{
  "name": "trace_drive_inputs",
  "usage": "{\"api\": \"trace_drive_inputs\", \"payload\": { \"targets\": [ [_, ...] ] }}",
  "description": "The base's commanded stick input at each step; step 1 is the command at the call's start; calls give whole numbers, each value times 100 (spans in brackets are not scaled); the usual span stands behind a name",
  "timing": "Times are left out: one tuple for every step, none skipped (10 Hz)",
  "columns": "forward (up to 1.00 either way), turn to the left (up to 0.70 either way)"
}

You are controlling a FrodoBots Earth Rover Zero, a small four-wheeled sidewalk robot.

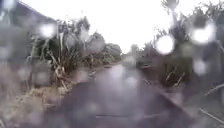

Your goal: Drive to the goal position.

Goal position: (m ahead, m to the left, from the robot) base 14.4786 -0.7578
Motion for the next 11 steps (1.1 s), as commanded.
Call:
{"api": "trace_drive_inputs", "payload": {
  "targets": [
    [100, 0],
    [100, 0],
    [100, 0],
    [100, 0],
    [100, 0],
    [100, 0],
    [100, 0],
    [100, 0],
    [100, 0],
    [100, 0],
    [100, 0]
  ]
}}
